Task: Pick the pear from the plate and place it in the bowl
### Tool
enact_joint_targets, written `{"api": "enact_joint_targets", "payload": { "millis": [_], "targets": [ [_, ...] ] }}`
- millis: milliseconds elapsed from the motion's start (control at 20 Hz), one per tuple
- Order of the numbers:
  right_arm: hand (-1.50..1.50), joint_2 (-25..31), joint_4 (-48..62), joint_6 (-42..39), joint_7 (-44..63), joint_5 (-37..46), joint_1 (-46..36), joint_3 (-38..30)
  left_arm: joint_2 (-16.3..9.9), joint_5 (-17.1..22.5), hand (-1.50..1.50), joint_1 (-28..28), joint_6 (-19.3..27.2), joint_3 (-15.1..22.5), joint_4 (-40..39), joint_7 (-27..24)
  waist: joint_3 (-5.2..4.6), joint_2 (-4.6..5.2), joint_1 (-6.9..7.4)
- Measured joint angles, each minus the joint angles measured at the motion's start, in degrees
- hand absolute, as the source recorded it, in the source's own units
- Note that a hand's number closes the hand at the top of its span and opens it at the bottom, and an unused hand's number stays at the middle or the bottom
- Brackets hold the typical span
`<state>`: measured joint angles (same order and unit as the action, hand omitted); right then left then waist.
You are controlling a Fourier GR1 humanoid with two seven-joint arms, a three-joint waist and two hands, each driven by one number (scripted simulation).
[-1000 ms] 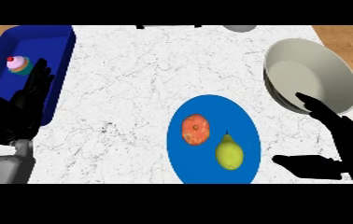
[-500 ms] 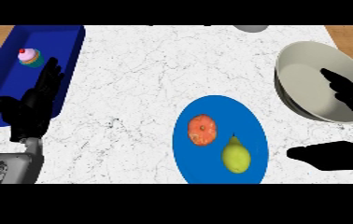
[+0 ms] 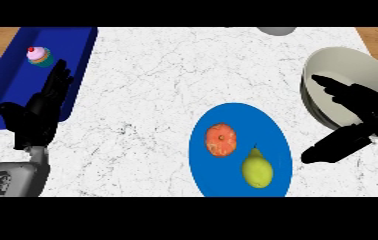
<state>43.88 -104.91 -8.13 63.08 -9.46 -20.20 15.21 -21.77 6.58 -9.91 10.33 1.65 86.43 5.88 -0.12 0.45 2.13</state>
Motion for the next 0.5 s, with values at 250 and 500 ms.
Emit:
{"api": "enact_joint_targets", "payload": {
  "millis": [250,500],
  "targets": [
    [-1.50,-1.81,8.18,-3.31,-0.34,-5.59,-4.69,5.07,0.06,-0.35,0.00,-1.43,0.16,-0.33,-0.19,0.99,0.03,0.02,0.09],
    [-1.50,-2.96,14.28,-6.42,-0.76,-11.26,-8.05,8.87,-0.46,-0.03,0.00,-1.06,-0.70,-1.33,-0.33,0.88,0.04,-0.13,-0.27]
  ]
}}
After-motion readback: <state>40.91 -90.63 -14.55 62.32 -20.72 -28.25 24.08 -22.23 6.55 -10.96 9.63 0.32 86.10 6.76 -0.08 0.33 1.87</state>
